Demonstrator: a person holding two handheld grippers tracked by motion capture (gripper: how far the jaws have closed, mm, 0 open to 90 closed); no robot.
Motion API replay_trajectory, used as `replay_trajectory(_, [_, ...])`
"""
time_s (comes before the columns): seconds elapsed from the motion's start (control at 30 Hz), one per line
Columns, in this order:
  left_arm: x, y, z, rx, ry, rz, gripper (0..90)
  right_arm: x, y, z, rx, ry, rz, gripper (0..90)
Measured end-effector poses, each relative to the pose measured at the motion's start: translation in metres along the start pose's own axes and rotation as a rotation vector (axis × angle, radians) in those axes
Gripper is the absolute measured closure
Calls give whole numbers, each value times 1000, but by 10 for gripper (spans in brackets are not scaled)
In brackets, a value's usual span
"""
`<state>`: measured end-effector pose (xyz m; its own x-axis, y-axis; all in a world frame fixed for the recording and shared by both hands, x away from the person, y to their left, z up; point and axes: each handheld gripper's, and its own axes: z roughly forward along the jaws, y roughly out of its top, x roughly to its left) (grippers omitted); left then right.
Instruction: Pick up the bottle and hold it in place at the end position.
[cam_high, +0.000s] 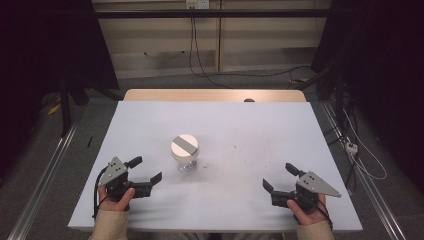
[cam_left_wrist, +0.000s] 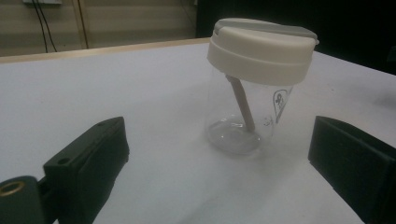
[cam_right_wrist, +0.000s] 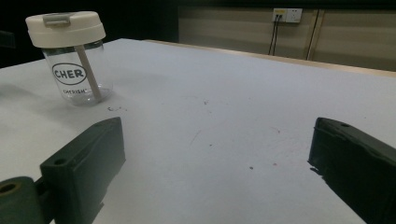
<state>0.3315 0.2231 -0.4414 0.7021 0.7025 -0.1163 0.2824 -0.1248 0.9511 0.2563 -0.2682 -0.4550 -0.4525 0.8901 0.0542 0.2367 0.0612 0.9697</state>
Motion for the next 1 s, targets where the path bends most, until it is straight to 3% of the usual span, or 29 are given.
replay_trajectory(0.5, [-12,5,15,-6,-38,35,45,-1,1,-1,-14,-4,2,35])
replay_trajectory(0.7, [-18,11,23,-21,-33,9,46,-1,1,0,-14,-2,3,35])
replay_trajectory(0.77, [-19,13,25,-14,-49,9,45,-1,1,0,-13,-2,3,36])
replay_trajectory(1.0, [-23,15,39,29,-24,48,35,0,1,2,-12,2,0,37])
